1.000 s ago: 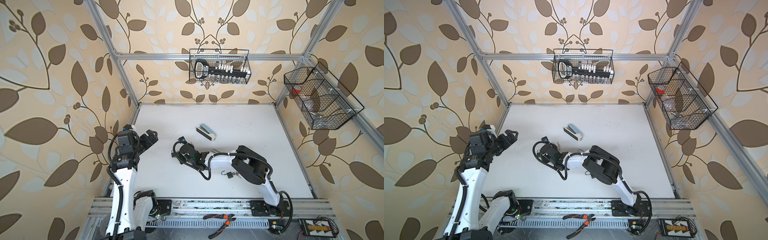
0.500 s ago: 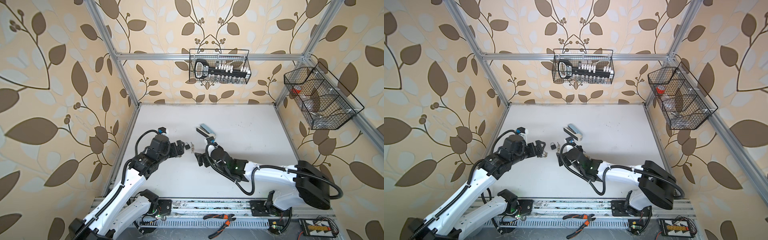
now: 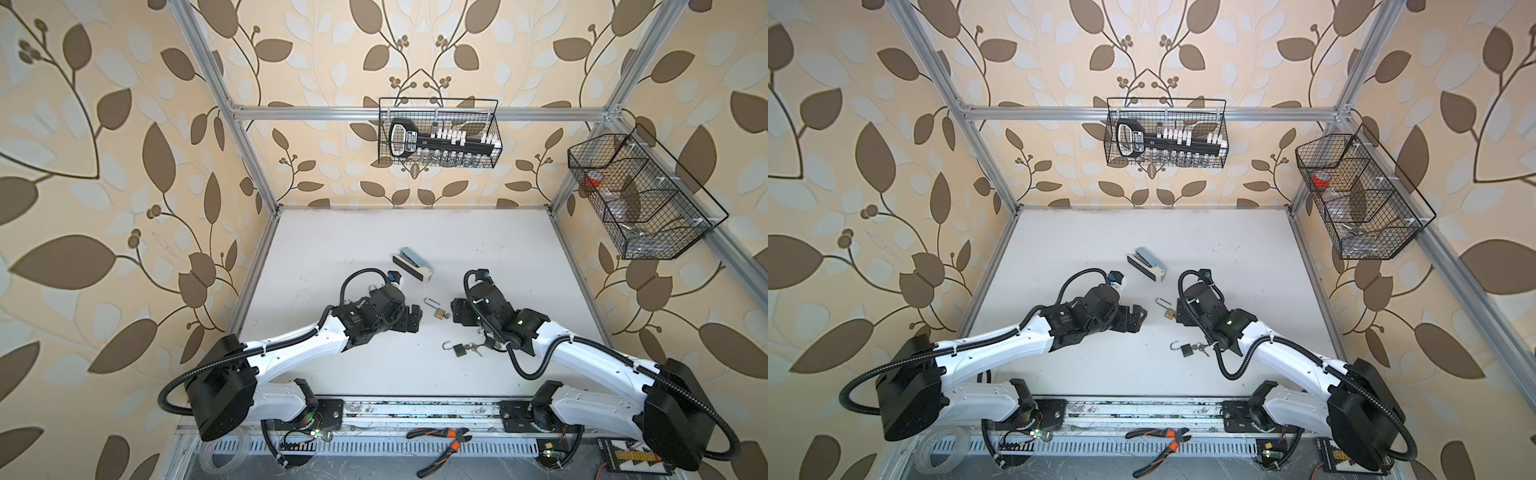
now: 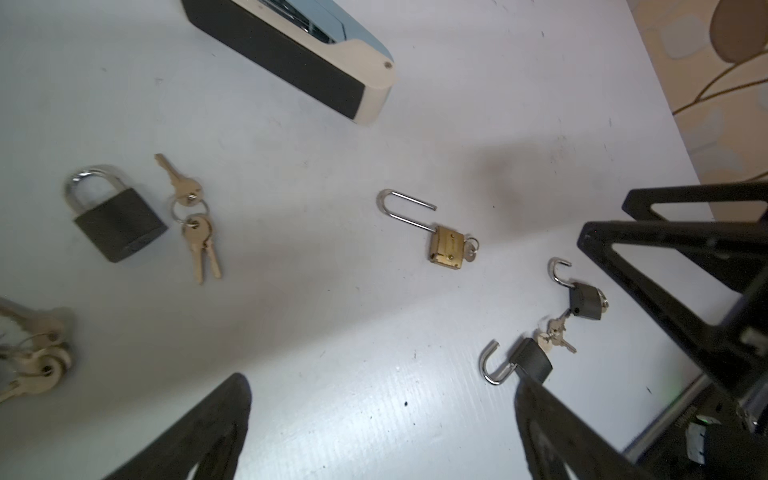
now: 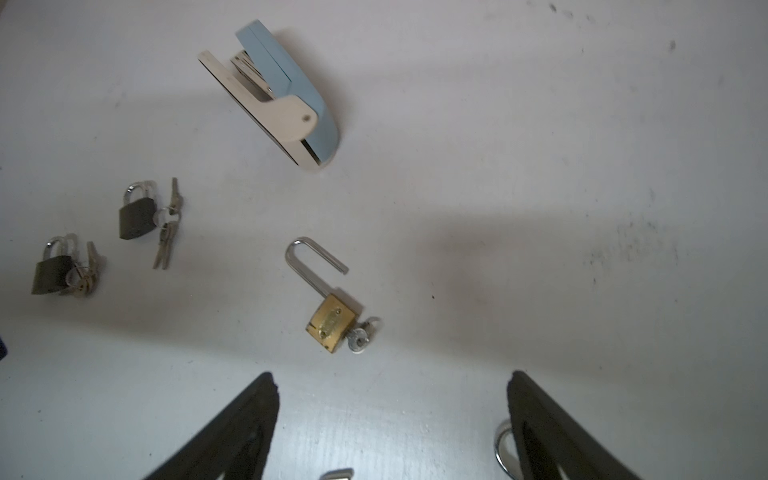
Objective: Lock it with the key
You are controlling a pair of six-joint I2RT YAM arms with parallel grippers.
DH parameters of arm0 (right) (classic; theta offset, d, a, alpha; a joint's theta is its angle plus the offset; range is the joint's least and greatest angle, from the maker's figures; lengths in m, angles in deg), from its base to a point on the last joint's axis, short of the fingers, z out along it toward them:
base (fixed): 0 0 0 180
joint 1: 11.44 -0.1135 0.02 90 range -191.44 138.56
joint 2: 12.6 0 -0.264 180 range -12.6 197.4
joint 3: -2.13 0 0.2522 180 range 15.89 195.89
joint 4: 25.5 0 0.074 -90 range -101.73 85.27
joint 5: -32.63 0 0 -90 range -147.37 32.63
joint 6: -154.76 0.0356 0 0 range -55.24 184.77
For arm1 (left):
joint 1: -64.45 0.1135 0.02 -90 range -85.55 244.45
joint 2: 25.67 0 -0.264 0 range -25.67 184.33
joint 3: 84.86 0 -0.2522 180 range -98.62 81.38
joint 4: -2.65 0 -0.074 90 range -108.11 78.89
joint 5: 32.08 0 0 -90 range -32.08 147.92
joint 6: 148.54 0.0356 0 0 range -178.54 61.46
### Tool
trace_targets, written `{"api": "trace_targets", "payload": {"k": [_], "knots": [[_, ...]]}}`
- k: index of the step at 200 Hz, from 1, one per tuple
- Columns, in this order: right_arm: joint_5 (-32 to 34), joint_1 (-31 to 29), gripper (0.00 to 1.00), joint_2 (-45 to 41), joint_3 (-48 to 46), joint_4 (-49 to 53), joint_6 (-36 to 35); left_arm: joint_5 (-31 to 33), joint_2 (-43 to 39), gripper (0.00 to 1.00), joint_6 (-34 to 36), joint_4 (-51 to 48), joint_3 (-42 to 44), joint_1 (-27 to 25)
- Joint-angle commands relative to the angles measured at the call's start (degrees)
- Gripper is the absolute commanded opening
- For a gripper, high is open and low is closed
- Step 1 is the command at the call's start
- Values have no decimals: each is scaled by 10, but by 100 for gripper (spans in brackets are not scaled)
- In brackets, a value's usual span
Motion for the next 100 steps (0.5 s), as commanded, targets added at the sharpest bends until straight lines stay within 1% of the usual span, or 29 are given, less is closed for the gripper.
{"api": "trace_targets", "payload": {"k": [1,7,21,26,31,41,50,62,67,77,87,100], "knots": [[-68,19,78,18,13,51,-6,-34,20,94,7,64,4,-5],[-86,19,73,29,19,48,-31,-39,23,92,2,69,5,-5],[-131,19,69,59,33,39,-95,-26,14,88,-28,72,17,-3],[-150,18,65,74,42,32,-127,-25,8,87,-37,73,24,1],[-154,19,64,83,46,25,-141,-29,-2,87,-44,76,31,9],[-154,19,59,100,59,12,-170,-47,-23,87,-60,88,50,36],[-164,19,58,111,56,-24,-209,-73,-45,86,-77,105,71,68],[-157,21,56,119,50,-62,-238,-107,-73,84,-93,119,94,113],[-165,22,56,126,51,-76,-257,-116,-83,84,-94,115,98,130],[-186,26,63,146,61,-84,-285,-124,-105,84,-87,89,96,151],[-213,25,67,159,67,-92,-325,-125,-123,84,-76,59,87,162],[-223,25,70,173,77,-84,-360,-142,-136,86,-76,42,79,177]]}}
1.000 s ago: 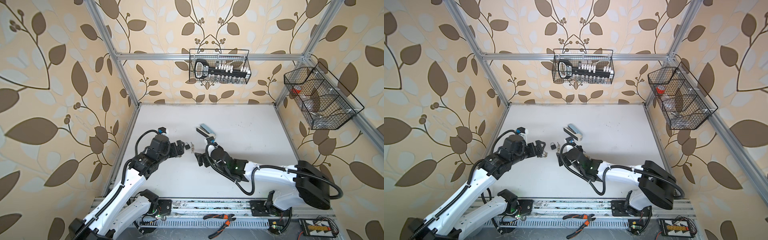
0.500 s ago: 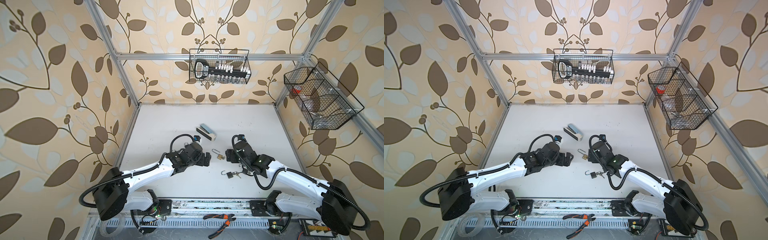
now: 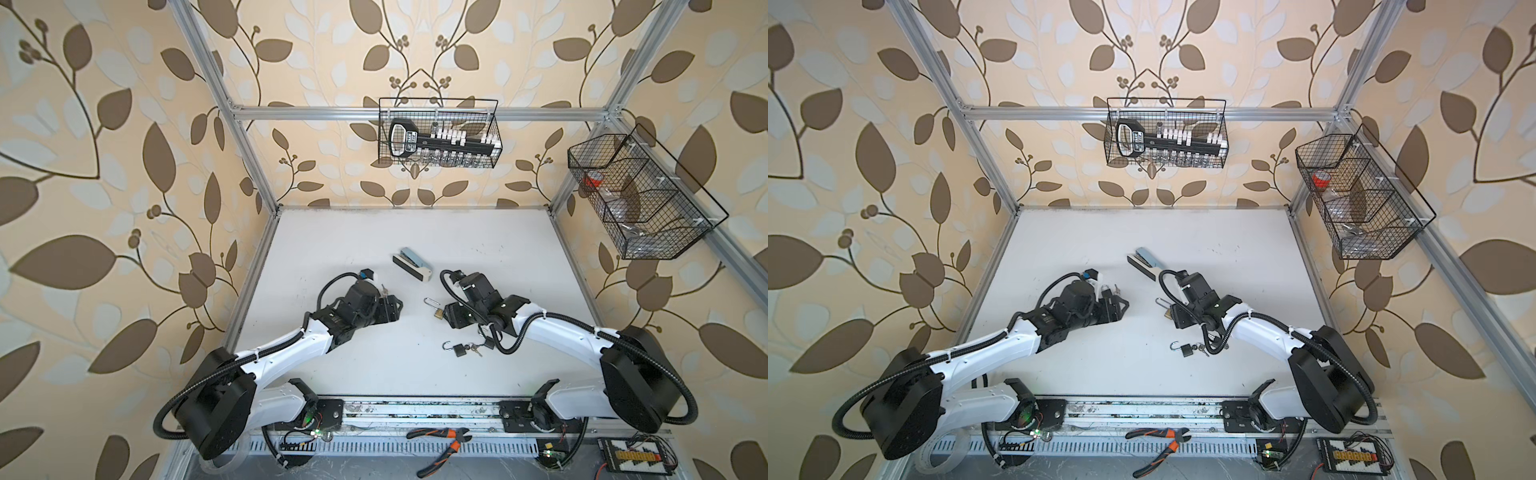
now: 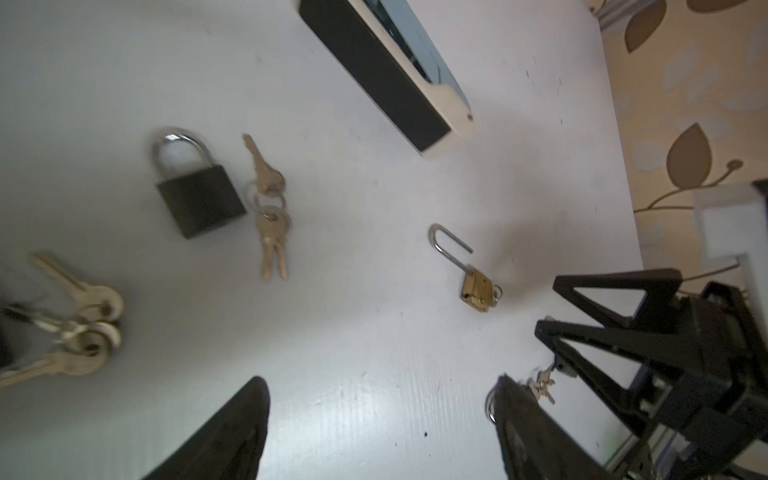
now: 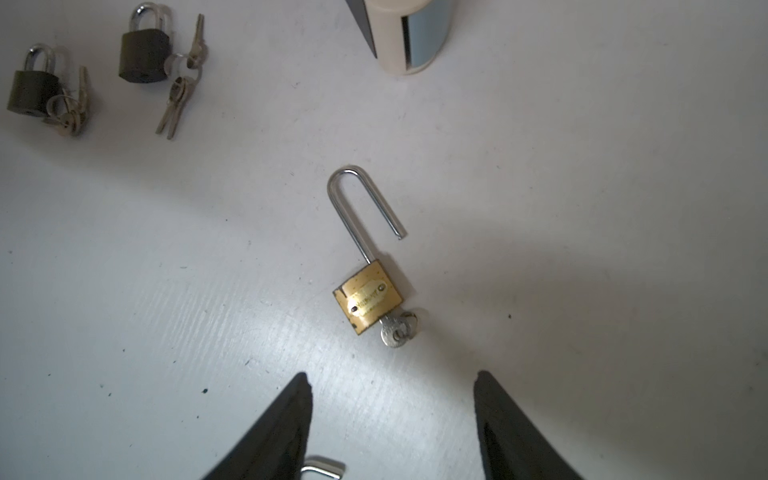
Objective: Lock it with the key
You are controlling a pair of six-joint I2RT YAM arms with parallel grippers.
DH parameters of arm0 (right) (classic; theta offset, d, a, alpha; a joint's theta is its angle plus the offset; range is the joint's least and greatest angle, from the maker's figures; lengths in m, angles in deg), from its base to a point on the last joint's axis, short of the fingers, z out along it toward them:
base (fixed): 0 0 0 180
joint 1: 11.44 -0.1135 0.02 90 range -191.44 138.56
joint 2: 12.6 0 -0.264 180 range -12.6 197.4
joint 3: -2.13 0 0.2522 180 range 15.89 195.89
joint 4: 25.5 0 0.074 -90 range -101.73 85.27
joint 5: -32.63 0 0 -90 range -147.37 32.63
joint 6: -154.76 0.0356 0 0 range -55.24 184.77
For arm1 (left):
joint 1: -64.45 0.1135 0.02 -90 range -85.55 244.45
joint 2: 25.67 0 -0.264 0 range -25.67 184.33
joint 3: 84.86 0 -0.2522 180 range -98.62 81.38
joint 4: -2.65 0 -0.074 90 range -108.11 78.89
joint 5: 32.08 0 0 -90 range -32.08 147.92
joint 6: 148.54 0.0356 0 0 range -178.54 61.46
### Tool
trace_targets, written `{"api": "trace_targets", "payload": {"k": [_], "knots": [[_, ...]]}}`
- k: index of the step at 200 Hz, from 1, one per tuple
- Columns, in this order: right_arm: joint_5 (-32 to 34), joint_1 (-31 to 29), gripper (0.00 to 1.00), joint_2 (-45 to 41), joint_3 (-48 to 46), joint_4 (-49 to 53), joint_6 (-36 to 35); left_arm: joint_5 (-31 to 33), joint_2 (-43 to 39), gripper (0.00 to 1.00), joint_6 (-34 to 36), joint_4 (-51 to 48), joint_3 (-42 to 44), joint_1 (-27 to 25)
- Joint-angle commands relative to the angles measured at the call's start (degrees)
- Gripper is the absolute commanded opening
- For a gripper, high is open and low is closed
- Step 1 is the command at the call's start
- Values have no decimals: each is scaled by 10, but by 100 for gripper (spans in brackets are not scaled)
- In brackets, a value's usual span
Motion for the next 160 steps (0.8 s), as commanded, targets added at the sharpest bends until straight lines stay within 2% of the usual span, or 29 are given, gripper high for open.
{"api": "trace_targets", "payload": {"k": [1,23,44,81,118,160], "knots": [[-53,2,70,25,25,-23,-116,-53,-40,86,-9,-19,-19,20],[-54,3,75,43,38,-15,-155,-115,-28,86,-24,-10,-26,55],[-48,0,78,54,46,-18,-174,-133,-19,86,-32,-8,-35,66],[-16,0,79,54,35,-30,-182,-146,-4,86,-54,30,-36,84],[-56,1,79,69,45,-14,-210,-150,24,86,-46,41,-53,86],[-83,2,76,91,66,21,-255,-152,19,86,-37,46,-51,96]]}}
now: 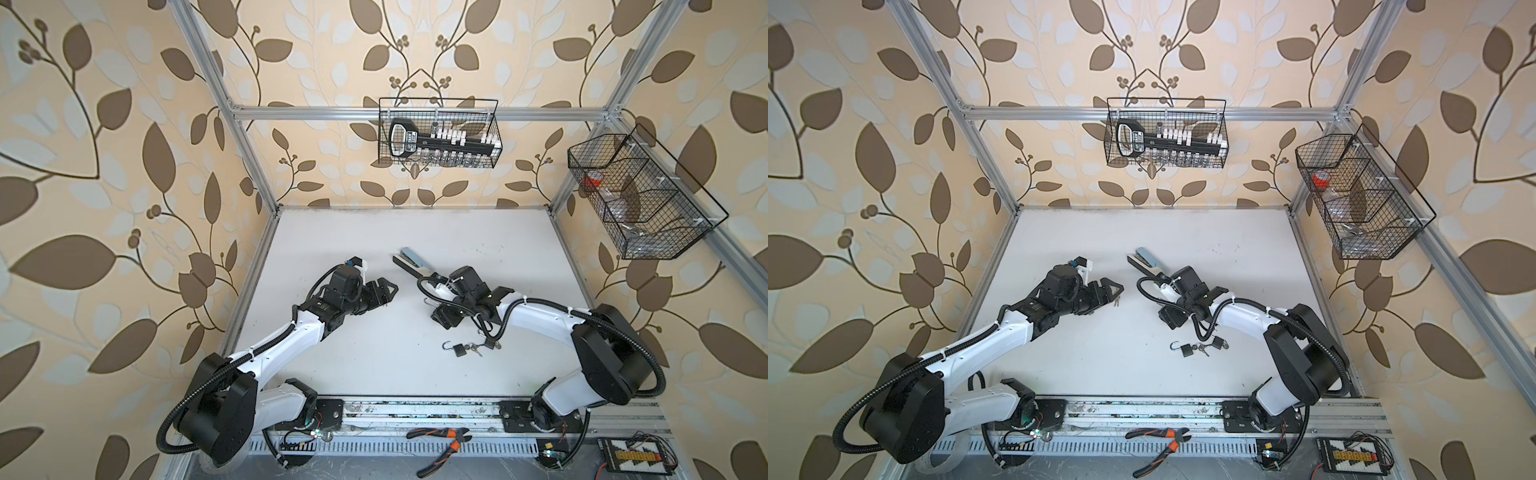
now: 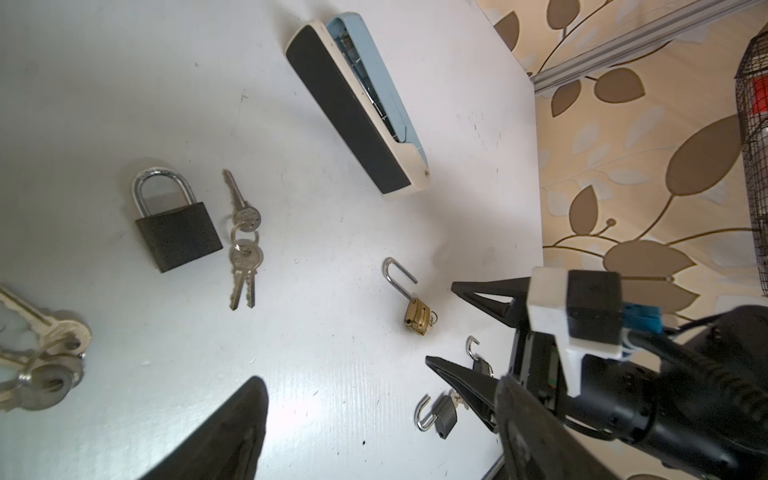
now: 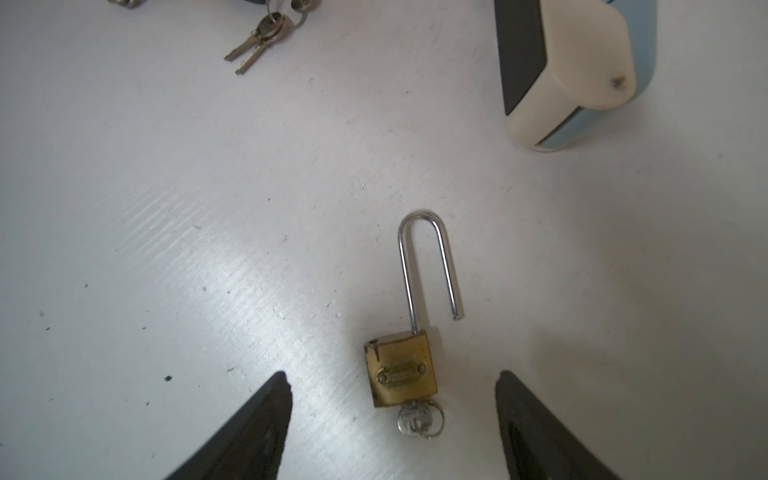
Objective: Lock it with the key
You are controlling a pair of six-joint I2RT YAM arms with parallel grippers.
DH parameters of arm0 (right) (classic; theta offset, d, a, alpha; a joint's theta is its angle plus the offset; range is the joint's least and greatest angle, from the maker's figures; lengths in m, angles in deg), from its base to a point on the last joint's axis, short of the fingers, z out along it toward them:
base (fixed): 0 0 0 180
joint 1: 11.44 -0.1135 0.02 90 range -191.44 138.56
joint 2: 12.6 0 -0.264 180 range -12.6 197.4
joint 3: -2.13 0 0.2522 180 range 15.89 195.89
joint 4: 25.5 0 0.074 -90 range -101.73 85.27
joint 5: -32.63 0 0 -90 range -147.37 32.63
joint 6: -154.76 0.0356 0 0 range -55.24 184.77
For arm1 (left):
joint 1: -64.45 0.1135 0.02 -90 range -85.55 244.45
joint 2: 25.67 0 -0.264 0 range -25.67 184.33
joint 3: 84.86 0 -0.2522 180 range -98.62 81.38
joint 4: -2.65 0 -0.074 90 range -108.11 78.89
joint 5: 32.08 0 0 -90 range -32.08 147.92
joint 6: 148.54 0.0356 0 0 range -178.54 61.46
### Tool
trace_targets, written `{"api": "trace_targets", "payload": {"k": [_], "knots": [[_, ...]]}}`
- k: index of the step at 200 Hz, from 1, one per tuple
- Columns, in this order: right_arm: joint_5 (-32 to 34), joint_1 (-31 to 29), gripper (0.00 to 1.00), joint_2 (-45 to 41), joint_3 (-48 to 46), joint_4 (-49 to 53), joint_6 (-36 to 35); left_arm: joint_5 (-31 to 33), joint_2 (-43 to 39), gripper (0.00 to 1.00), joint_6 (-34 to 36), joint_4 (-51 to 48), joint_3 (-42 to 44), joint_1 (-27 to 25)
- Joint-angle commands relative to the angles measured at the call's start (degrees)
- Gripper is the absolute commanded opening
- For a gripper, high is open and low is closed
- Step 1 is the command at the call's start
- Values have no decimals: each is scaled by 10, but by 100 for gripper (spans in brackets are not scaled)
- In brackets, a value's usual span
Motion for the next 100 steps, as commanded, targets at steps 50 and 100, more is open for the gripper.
{"api": "trace_targets", "payload": {"k": [50,100], "knots": [[-13,1,72,43,26,36,-63,-62,9,85,11,24,-18,49],[25,3,67,76,45,37,-82,-63,14,85,18,18,-20,52]]}}
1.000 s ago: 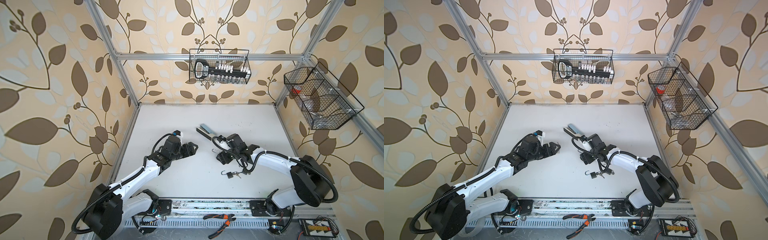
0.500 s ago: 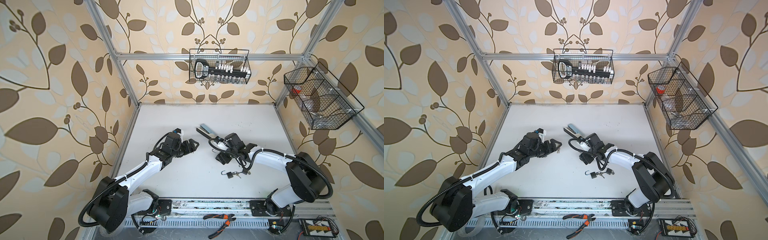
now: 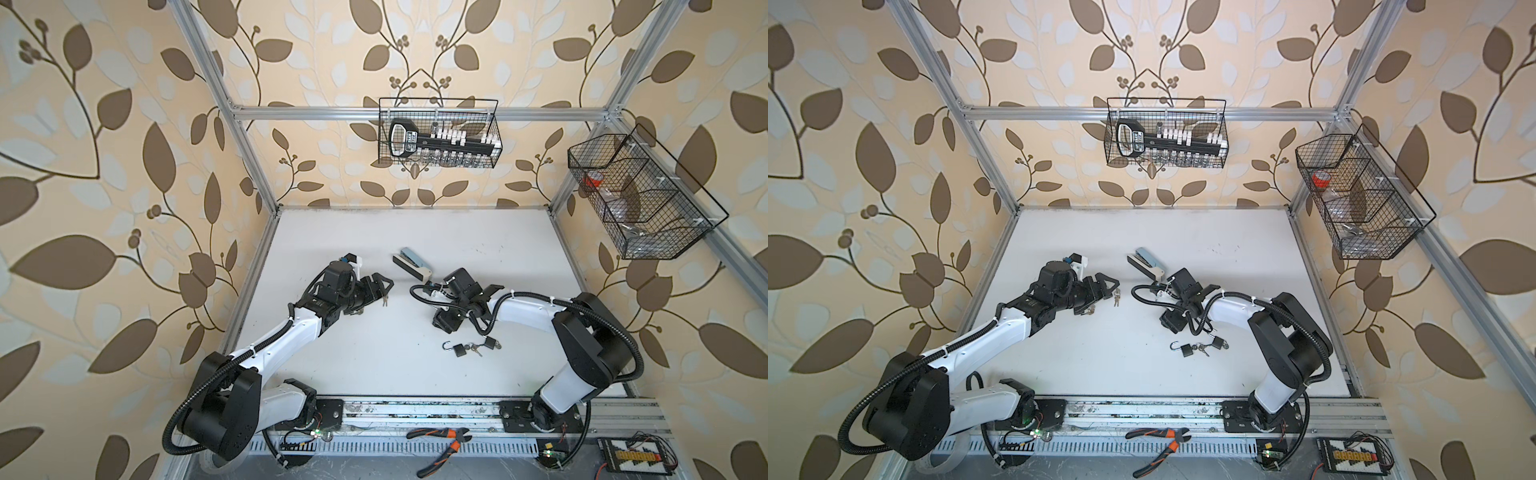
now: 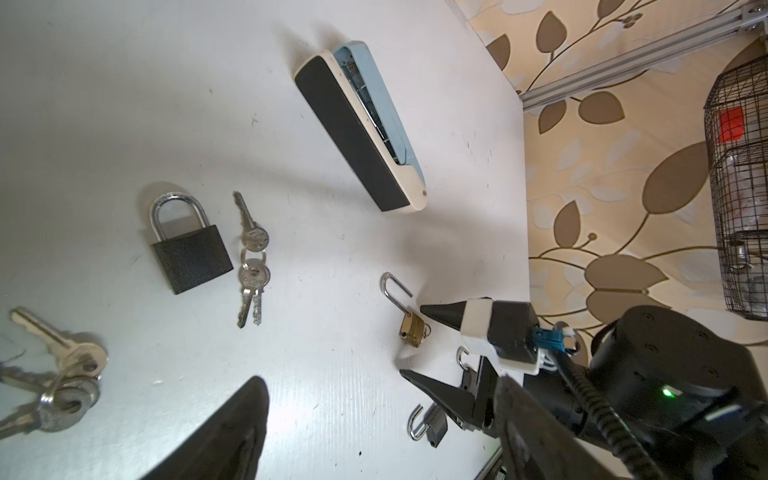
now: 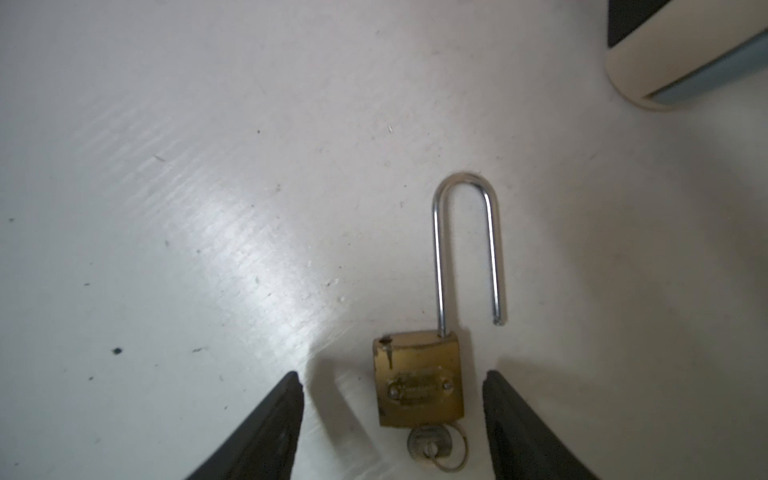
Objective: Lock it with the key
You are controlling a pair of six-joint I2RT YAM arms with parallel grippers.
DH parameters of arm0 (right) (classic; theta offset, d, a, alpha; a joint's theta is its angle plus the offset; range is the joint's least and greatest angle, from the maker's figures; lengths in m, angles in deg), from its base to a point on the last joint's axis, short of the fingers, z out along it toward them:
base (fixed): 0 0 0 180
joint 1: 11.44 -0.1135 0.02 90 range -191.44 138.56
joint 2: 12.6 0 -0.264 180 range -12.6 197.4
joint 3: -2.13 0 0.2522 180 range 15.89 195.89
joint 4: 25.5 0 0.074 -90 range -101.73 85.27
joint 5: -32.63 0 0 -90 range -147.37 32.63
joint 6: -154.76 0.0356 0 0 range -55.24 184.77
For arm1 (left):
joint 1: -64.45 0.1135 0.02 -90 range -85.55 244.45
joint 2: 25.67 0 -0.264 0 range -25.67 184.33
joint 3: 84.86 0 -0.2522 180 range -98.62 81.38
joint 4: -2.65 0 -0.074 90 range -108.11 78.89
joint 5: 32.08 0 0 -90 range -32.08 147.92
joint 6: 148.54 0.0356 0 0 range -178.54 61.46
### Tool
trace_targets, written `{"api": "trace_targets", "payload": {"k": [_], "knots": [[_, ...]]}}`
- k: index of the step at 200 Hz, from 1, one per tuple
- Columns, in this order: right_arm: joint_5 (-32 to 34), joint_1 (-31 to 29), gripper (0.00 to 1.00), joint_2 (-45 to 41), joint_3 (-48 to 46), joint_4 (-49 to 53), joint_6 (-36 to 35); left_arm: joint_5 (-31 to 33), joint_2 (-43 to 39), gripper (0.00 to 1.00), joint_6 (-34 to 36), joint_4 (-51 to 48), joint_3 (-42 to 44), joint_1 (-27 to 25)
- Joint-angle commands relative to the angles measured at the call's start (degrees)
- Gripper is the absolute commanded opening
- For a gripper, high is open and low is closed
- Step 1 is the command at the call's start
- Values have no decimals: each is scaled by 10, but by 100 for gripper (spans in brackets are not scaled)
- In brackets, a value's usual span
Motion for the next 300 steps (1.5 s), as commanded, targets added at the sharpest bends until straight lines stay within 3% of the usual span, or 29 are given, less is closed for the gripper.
{"api": "trace_targets", "payload": {"k": [1,109,138,156,182,201,239,267,300], "knots": [[22,2,67,13,23,14,-24,-17,2,85,16,7,-20,6],[4,3,36,26,20,24,-18,-4,-22,86,47,-33,-36,20],[12,0,28,30,23,18,-6,12,-45,99,80,-72,-65,24],[10,-3,19,22,17,0,5,39,-72,99,107,-80,-74,24],[7,-7,0,-17,8,-31,32,84,-106,99,168,-95,-102,24],[24,-8,0,-63,2,-65,61,103,-109,99,205,-107,-138,24],[20,-15,0,-184,-39,-215,154,66,-107,99,291,-80,-173,24],[-36,-20,0,-233,-75,-330,173,-45,-110,99,411,-17,-150,24],[-141,-21,0,-229,45,-120,82,-131,-112,99,542,-54,-168,24]]}}
